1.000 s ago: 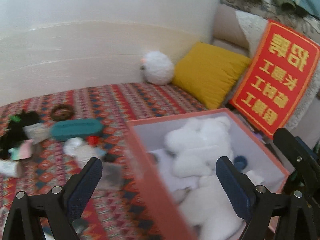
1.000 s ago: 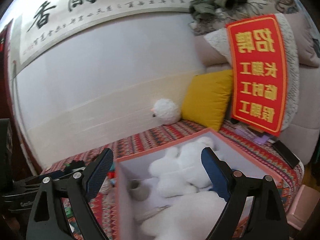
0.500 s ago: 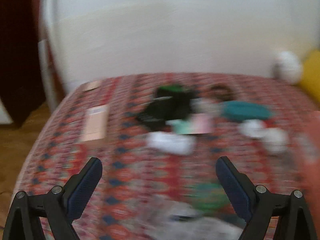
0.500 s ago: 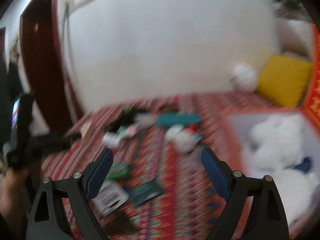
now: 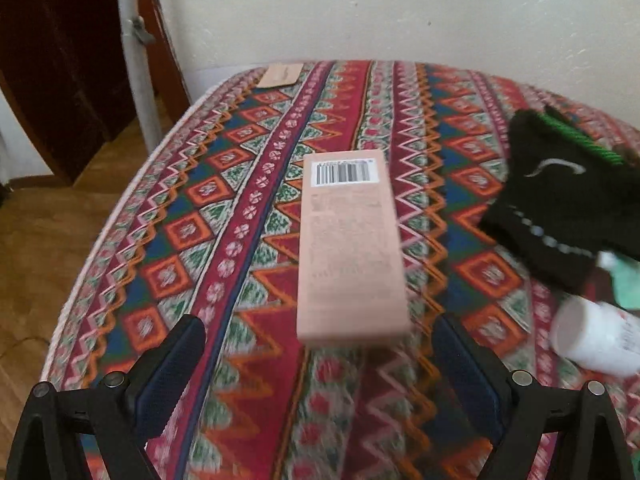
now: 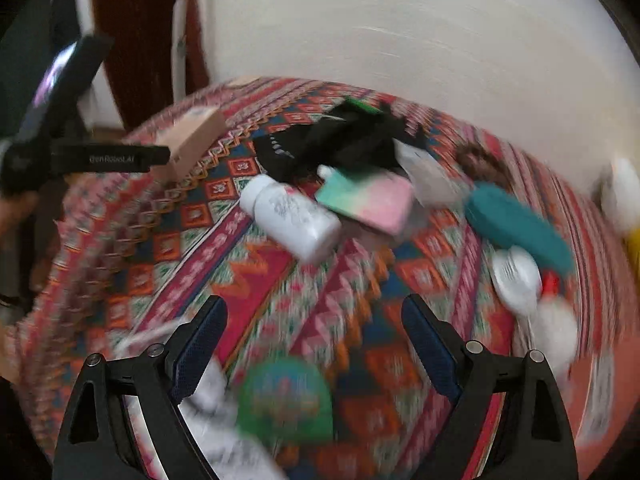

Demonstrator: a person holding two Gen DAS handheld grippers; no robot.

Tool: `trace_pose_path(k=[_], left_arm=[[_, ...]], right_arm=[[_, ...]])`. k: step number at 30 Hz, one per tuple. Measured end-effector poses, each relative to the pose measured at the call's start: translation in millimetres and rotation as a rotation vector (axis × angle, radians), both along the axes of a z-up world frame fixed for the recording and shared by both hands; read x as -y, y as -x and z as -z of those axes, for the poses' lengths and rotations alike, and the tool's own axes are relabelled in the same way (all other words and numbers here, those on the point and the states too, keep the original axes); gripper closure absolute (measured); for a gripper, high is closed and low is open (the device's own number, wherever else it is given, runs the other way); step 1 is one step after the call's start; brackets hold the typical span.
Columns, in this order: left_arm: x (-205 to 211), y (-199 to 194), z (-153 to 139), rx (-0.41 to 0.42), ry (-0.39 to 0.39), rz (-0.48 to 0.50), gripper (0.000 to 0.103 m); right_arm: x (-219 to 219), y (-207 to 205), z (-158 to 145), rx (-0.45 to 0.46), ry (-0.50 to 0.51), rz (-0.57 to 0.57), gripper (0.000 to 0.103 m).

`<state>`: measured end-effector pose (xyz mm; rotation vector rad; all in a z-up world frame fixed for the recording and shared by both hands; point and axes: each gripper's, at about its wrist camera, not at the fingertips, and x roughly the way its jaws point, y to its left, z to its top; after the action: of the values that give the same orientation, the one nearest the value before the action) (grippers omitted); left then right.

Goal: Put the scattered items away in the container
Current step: 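Grasp the white pill bottle with the right tool while the left tool grasps the pink product box, then carry the pill bottle and pink product box into the pink box, open both tools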

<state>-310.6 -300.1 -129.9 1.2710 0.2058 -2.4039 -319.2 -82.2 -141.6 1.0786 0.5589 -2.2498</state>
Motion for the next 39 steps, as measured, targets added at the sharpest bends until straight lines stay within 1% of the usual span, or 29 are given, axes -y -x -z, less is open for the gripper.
trace_pose_path(k=[2,4,5,7,8,9,10,11,13,15,17,19,21,23,28,29,32,34,37,39], left_arm=[[8.8,10.8,9.8,0.003,-0.023,-0.002,0.008],[15.1,18.0,17.8,0.005,-0.032,-0.005,0.008],[18.0,21.6,22.1,0.007,-0.035,-0.005,0.008],[21.6,26.5,28.8,0.005,-0.032,0.002,0.008],[21.4,28.1,32.3,0.005,-0.041,0.016,0.009],[21.1,29.6,35.8,0.004,-0.05,0.029,0.027],[20.2,30.6,38.4,0.002,-0.056,0.043,0.045],[16.4,29.4,37.1,-0.006,-0.054,0.056,0.051],[7.0,24.7,32.1,-0.017,-0.037,0.074,0.051],[-1.8,17.2,21.9,-0.033,-0.052,0.085,0.051],[-13.4,4.7,4.3,-0.062,-0.079,0.093,0.051],[-27.1,-9.0,-15.6,-0.099,-0.082,0.105,0.051],[-50.1,-31.5,-42.3,-0.155,-0.084,0.126,0.051],[-74.4,-53.3,-67.0,-0.206,-0.094,0.157,0.051],[-152.5,-104.4,-118.5,-0.302,-0.117,0.263,0.051],[-175.0,-113.9,-128.6,-0.318,-0.121,0.299,0.051],[-227.9,-127.8,-149.3,-0.349,-0.12,0.392,0.051],[-258.8,-132.2,-160.1,-0.363,-0.125,0.448,0.051],[-316.4,-133.2,-175.1,-0.376,-0.135,0.544,0.051],[-351.6,-131.3,-182.9,-0.378,-0.14,0.6,0.051]], right_arm=[[25.6,12.9,8.9,-0.071,-0.081,-0.044,0.012],[46.5,24.5,18.7,-0.118,-0.133,-0.074,0.015],[52.8,27.9,22.9,-0.122,-0.146,-0.087,0.016],[59.3,25.7,31.0,-0.132,-0.179,-0.122,0.04],[62.4,24.2,35.0,-0.137,-0.196,-0.139,0.042],[65.5,22.8,39.0,-0.143,-0.213,-0.157,0.045],[63.6,19.1,37.6,-0.14,-0.207,-0.17,0.049],[57.8,14.1,32.8,-0.125,-0.175,-0.178,0.051],[39.8,-0.1,18.2,-0.107,-0.104,-0.175,0.054],[18.9,-17.6,0.9,-0.101,-0.036,-0.167,0.054],[-4.0,-36.6,-18.5,-0.092,0.04,-0.153,0.054],[-35.0,-59.8,-44.1,-0.089,0.13,-0.125,0.054],[-59.9,-80.3,-65.9,-0.111,0.198,-0.093,0.054],[-88.4,-97.1,-87.0,-0.154,0.257,-0.055,0.054],[-157.4,-135.1,-138.2,-0.264,0.393,0.041,0.054],[-171.4,-140.4,-149.0,-0.288,0.42,0.063,0.054],[-210.7,-153.9,-172.5,-0.346,0.487,0.123,0.054],[-234.7,-162.2,-184.9,-0.383,0.513,0.159,0.054],[-273.8,-180.6,-206.0,-0.446,0.529,0.213,0.054],[-307.7,-189.6,-216.7,-0.488,0.553,0.277,0.054]])
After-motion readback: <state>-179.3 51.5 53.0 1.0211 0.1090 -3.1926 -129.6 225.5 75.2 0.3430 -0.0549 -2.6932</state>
